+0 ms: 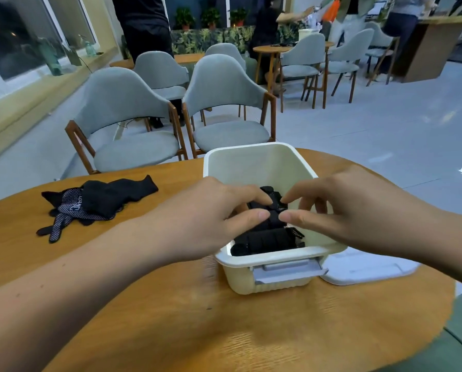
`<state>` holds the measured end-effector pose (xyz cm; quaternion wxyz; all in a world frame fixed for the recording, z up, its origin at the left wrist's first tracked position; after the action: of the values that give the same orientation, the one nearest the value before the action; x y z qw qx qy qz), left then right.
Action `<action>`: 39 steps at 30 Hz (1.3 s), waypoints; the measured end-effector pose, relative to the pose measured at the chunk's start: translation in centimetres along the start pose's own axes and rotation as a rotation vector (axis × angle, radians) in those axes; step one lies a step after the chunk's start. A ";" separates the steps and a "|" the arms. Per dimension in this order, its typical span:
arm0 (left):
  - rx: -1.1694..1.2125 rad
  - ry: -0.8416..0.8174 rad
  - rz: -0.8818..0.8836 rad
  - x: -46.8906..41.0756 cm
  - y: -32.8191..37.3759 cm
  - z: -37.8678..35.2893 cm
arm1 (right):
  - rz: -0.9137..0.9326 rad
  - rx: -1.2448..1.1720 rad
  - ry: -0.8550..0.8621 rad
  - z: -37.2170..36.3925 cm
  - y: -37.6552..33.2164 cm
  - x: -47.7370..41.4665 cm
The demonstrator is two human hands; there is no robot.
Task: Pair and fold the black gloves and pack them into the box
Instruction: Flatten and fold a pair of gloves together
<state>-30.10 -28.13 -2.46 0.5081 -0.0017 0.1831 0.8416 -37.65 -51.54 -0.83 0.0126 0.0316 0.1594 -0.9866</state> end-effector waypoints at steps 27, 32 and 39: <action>-0.045 0.300 0.340 18.9 -10.9 3.2 | 0.200 -0.170 0.080 -8.4 -19.2 -3.6; -0.016 0.321 0.414 20.8 -14.1 1.7 | 0.208 -0.156 0.090 -11.7 -21.4 -3.9; -0.029 0.340 0.495 21.2 -18.3 -0.9 | 0.158 -0.181 0.068 -16.3 -21.2 -5.9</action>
<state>-24.81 -2.68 -12.95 0.2495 -0.1054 0.2483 0.9300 -31.51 -26.23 -9.28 0.0876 0.0762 0.2450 -0.9625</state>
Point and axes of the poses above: each hand's wrist, its own x-axis away from the middle knuckle, its own z-axis out of the back of the hand, y = z × x, the point moved 1 cm from there along -x, towards the middle knuckle, and after that the axes turned 14 degrees about -z, right-handed, at the moved point
